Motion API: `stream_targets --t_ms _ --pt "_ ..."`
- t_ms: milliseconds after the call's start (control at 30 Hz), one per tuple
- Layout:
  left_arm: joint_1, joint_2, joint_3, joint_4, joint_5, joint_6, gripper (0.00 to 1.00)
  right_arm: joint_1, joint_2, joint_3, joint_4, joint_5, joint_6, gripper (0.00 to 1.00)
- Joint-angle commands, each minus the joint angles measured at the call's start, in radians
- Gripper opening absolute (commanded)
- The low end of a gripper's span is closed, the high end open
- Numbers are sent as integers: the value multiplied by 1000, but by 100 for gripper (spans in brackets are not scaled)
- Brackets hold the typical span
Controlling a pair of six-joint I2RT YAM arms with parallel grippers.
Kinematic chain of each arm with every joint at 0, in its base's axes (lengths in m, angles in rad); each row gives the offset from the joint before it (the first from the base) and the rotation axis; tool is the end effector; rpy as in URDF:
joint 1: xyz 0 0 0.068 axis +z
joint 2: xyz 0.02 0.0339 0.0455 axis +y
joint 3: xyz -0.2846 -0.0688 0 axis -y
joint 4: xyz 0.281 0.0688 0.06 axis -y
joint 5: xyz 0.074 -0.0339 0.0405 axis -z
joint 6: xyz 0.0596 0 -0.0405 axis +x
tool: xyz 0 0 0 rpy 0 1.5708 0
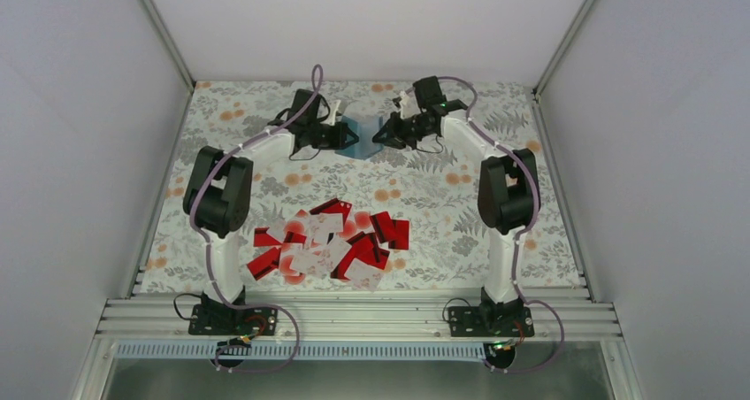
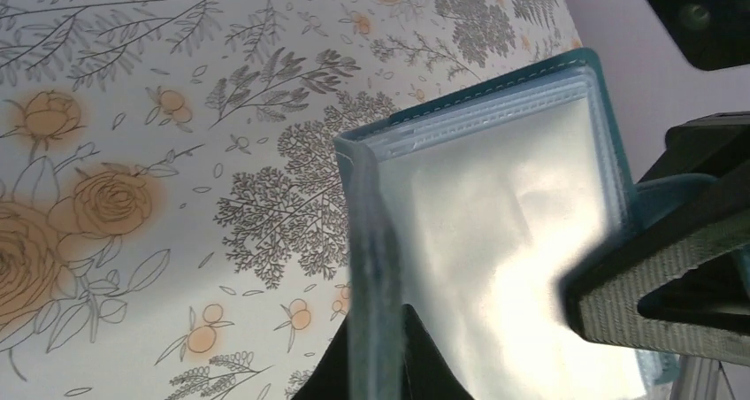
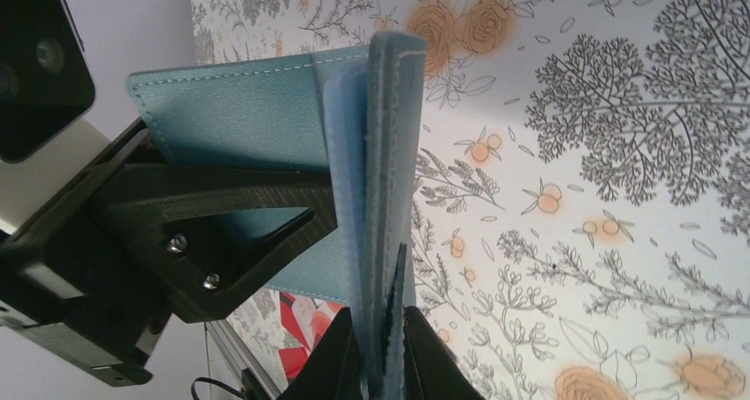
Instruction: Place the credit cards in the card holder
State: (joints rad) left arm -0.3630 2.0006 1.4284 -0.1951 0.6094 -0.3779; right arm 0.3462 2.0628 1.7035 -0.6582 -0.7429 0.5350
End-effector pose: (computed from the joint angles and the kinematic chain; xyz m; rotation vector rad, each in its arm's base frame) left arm 0.4513 -0.2079 0.1852 0.3019 2.3956 -1.0697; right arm 0.4572 0.2078 0.2214 -0.0425 2.6950 1.2683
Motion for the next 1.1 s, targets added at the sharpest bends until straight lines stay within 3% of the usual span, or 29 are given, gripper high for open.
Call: stream_targets --t_ms 0,67,200,267,633,867,1067 --pt "22 22 -28 59 57 -15 2 -5 61 31 61 -48 -56 4" --pt "25 31 -32 73 70 -20 2 -7 82 32 58 -41 -68 10" --pt "25 72 -17 85 84 -35 2 -20 123 38 50 20 -89 39" --pt "24 93 -5 86 87 -39 2 -30 153 49 35 41 -97 44" --pt "24 205 68 -9 59 -71 3 -107 160 76 -106 268 -131 58" --pt "25 193 54 -30 51 -131 29 -101 58 18 -72 198 -195 58" --pt "25 144 44 -54 15 -131 42 -75 26 15 -37 29 -217 56"
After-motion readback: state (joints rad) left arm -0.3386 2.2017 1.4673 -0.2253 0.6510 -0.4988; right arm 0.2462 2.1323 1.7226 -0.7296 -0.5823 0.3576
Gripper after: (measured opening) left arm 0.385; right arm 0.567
